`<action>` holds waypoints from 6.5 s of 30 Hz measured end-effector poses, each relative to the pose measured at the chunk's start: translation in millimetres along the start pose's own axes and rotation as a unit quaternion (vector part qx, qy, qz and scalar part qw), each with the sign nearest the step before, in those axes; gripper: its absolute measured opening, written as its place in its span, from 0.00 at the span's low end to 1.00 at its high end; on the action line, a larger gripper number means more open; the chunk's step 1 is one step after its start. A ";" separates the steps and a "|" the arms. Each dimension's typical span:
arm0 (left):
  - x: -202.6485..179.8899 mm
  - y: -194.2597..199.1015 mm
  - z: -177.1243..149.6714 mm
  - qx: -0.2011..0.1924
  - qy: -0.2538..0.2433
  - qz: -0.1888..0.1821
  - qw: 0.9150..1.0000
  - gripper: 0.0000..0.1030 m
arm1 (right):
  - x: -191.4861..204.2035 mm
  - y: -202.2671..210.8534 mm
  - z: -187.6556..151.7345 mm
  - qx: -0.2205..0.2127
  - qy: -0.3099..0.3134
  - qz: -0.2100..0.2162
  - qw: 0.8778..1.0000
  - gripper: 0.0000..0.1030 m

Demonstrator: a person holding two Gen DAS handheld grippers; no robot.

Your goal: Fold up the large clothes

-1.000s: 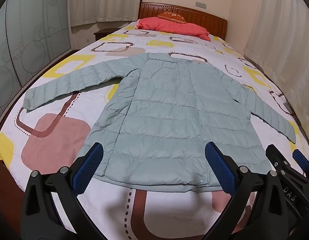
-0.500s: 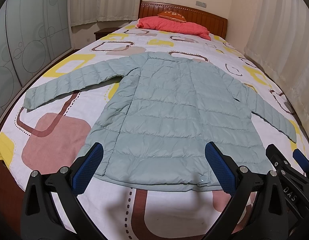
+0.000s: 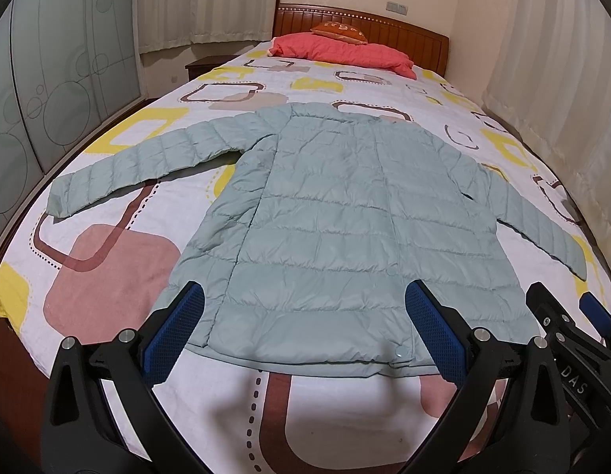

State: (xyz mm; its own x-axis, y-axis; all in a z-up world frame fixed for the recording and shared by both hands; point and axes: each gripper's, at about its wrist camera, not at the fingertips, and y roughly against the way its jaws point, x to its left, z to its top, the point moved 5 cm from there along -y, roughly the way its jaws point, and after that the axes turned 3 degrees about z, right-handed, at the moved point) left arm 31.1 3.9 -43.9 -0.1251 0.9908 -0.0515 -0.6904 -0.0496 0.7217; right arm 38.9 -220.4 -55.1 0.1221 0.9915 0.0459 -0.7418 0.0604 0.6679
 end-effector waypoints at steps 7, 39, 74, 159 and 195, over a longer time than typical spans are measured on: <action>8.3 -1.0 -3.3 0.002 -0.002 0.000 1.000 0.98 | -1.5 1.8 -1.1 0.000 0.000 0.001 1.000 0.95; -1.1 -0.9 -0.1 0.000 -0.004 0.004 1.000 0.98 | -3.6 2.1 -1.6 -0.001 -0.001 0.000 1.000 0.95; 177.0 -153.2 67.5 0.042 0.241 0.086 0.966 0.93 | -253.1 -130.4 39.4 -0.040 -0.364 0.022 0.930 0.78; 268.1 -191.1 55.8 0.001 0.271 0.190 0.944 0.96 | -174.2 -226.2 133.7 -0.017 -0.219 0.043 0.975 0.09; 270.4 -187.1 52.3 -0.017 0.285 0.167 0.944 0.98 | 87.5 -302.9 148.0 0.085 -0.026 0.095 0.991 0.71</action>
State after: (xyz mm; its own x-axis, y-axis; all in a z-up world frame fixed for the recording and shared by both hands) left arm 163.7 287.6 -156.7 -0.6957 0.6914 -0.1948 -0.5658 -0.3604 0.7416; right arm 371.9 -169.1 -143.6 0.0269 0.9755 0.2184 -0.6325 -0.1526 0.7594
